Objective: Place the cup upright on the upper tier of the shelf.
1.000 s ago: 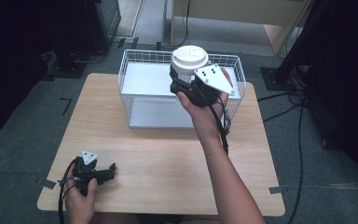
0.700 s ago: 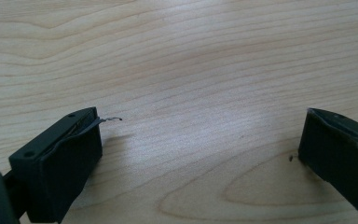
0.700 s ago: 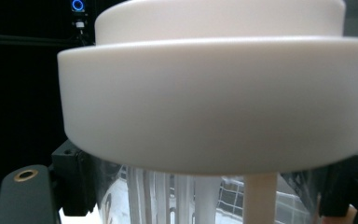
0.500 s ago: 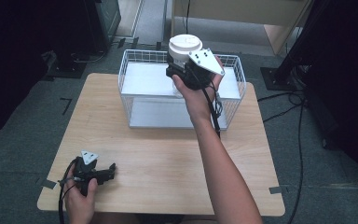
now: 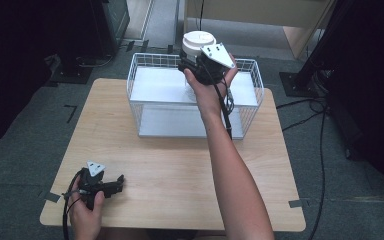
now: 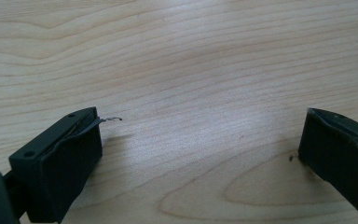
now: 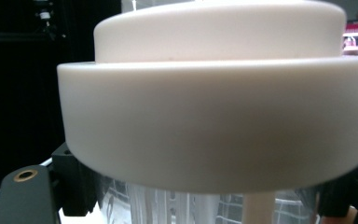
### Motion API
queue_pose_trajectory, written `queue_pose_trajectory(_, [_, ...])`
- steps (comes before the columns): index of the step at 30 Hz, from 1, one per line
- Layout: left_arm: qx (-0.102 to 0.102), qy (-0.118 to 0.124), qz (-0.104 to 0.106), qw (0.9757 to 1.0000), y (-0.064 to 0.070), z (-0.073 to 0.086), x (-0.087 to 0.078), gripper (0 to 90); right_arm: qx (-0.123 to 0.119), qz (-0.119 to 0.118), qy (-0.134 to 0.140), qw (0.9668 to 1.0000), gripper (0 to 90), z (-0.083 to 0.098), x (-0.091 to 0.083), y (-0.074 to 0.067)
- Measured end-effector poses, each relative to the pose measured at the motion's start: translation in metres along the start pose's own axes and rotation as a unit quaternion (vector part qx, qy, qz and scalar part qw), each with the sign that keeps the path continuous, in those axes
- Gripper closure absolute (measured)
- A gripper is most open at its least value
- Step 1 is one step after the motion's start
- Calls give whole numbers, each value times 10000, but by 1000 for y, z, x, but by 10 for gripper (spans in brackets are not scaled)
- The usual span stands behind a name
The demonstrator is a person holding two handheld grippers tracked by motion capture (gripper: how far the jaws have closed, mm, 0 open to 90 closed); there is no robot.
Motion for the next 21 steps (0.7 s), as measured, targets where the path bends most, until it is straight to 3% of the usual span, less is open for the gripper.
queue_pose_trajectory(3, [1,-2,0,10000,0,0,0,0,186,73,-60,9998,156,-1,7,3])
queue_pose_trajectory(6, [-25,14,11,10000,1,0,1,0,199,133,-66,9997,156,-2,14,5])
queue_pose_trajectory(12, [1,-2,22,10000,1,0,1,0,326,54,-80,9994,156,-1,24,1])
queue_pose_trajectory(21, [2,-2,22,10000,1,0,1,0,123,-19,-131,9998,153,6,23,-6])
Point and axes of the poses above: each handheld gripper's, and its own axes: x roughly forward along the jaws, z roughly out of its underside, y roughly to its right, the point moved 3 cm from there along x, roughly forward along the jaws, and after that the axes turned 4 degrees about z, right-handed, at the moved point
